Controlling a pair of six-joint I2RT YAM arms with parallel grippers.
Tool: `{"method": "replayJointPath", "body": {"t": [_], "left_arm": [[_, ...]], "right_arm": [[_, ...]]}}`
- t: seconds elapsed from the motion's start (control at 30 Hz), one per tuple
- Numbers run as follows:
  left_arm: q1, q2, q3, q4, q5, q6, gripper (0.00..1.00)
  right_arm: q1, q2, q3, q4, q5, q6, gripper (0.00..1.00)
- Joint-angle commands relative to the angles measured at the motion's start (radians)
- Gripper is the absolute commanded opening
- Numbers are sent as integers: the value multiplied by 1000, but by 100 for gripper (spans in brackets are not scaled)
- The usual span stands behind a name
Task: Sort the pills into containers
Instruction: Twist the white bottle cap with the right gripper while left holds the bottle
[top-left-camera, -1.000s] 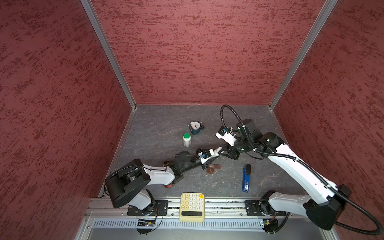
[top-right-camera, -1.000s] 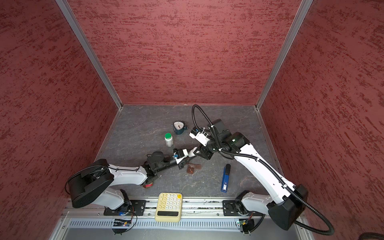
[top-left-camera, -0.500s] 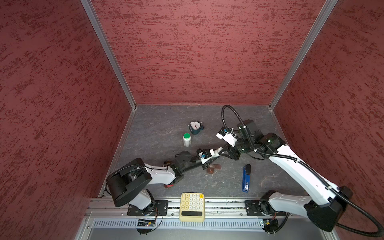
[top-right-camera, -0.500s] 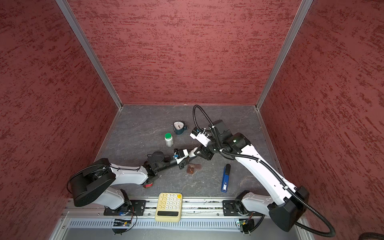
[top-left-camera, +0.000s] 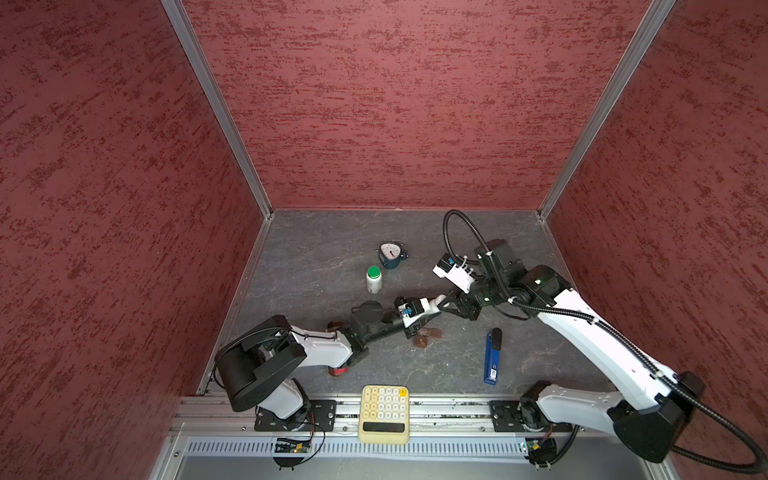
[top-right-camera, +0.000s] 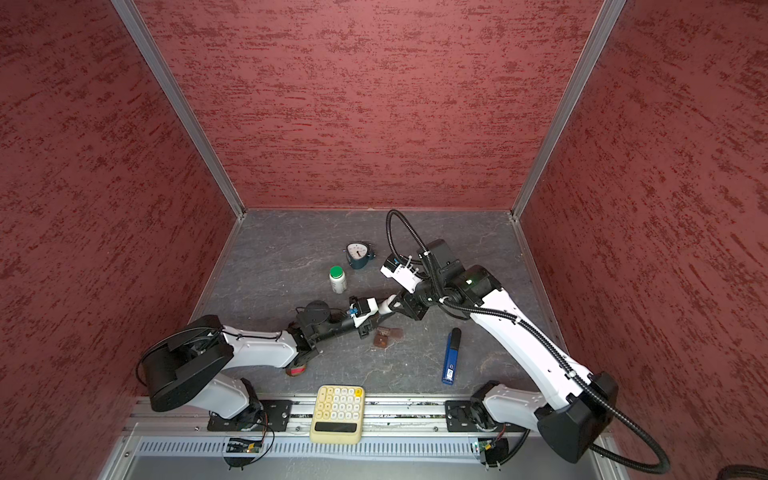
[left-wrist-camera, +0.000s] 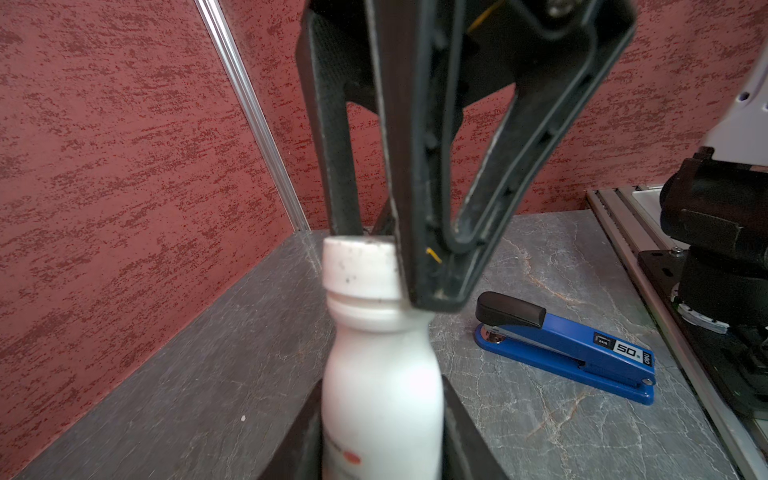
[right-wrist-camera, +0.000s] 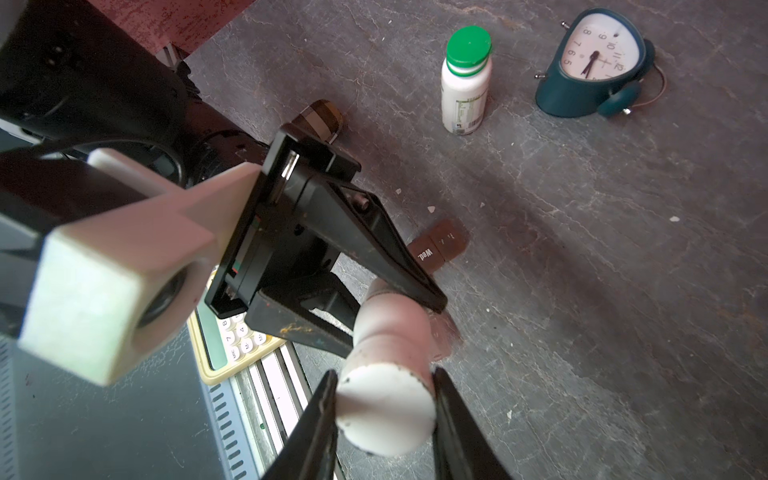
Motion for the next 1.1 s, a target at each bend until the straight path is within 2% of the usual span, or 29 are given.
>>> {"method": "replayJointPath", "body": {"t": [0.0,0.13,0.27,0.43,0.9,1.07], "left_arm": [[16,25,21,-54,-22,-7,0],[18,33,17,-57,-9,-11,0],[25,29,20,-56,0,-18,0],[36,26,32,-39,9,-29,0],[56,53,2,-29,24,-50,0],[55,54,-11,-25,21,-48,0]], "right_arm": [[7,-17,6,-17,-22,-30,28],[7,-17,29,-47,47,-78,27],[6,-12,35,-64,55,-119,30],[7,12,29,-48,13,-100,33],[-25,-50,62,13,-85,-76,33],[-39,-41,79,-15,-96,-109,33]]}}
